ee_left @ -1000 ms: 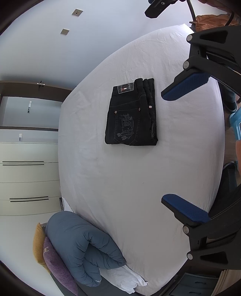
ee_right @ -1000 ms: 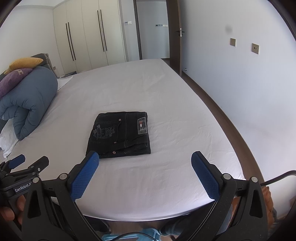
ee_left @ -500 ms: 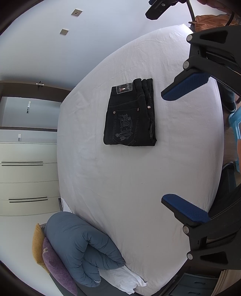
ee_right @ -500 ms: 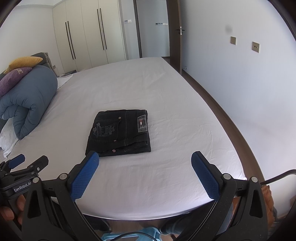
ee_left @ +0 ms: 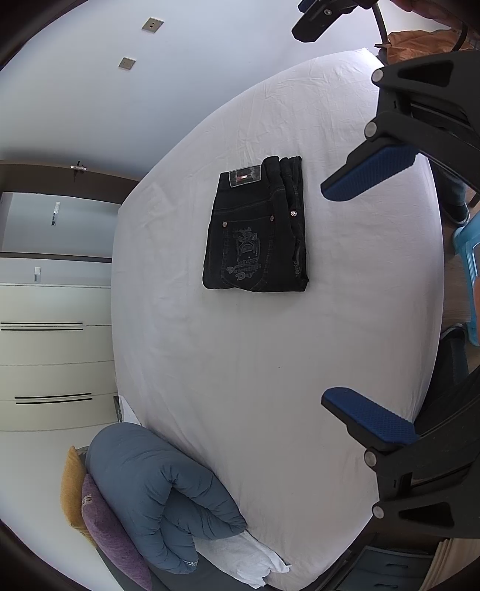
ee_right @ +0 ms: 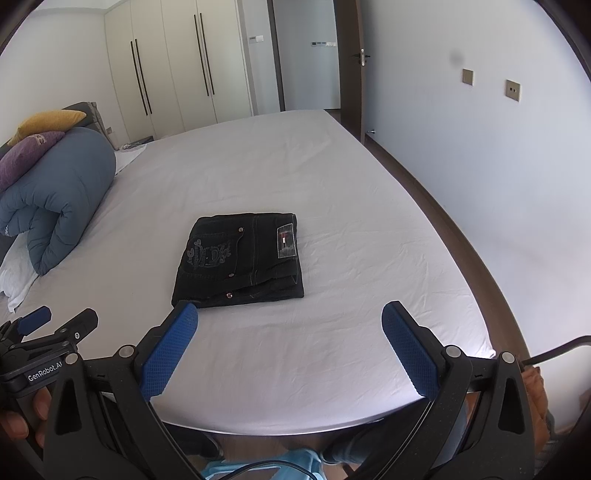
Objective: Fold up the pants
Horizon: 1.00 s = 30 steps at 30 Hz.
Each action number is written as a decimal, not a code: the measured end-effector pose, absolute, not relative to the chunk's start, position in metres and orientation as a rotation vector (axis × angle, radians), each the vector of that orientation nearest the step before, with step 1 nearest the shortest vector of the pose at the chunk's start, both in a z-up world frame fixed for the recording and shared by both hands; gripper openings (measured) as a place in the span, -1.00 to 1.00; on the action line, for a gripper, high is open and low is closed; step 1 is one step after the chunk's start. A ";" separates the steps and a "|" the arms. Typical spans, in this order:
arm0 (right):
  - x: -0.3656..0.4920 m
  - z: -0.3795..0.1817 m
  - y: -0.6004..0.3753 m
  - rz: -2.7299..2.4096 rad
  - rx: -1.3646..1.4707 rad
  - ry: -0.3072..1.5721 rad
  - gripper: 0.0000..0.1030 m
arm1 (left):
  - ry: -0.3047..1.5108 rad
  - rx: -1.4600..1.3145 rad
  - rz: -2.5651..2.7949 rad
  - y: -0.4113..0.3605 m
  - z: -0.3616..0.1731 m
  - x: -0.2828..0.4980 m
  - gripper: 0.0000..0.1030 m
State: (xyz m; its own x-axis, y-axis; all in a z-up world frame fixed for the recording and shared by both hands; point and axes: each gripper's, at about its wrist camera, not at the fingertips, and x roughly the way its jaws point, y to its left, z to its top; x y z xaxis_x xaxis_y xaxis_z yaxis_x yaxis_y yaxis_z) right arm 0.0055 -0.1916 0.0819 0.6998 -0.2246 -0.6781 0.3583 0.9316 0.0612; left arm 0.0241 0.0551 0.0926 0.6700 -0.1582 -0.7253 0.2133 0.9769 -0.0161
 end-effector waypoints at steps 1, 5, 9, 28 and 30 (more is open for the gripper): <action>0.005 0.081 -0.191 -0.326 0.194 0.727 0.98 | 0.811 0.073 -0.209 0.055 0.093 0.024 1.00; 0.005 0.080 -0.190 -0.324 0.194 0.730 0.98 | 0.811 0.071 -0.210 0.055 0.093 0.024 1.00; 0.006 0.078 -0.190 -0.322 0.195 0.732 0.98 | 0.812 0.072 -0.211 0.055 0.092 0.023 1.00; 0.009 0.074 -0.192 -0.301 0.197 0.745 0.98 | 0.835 0.066 -0.221 0.058 0.087 0.023 1.00; 0.010 0.074 -0.193 -0.298 0.198 0.747 0.98 | 0.839 0.065 -0.224 0.058 0.087 0.023 1.00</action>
State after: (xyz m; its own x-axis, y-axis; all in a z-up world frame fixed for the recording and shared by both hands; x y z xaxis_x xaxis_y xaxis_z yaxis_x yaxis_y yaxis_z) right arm 0.0099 -0.1929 0.0739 0.6943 -0.1954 -0.6926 0.3350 0.9395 0.0708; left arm 0.0230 0.0579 0.0870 0.6464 -0.1711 -0.7436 0.2225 0.9744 -0.0308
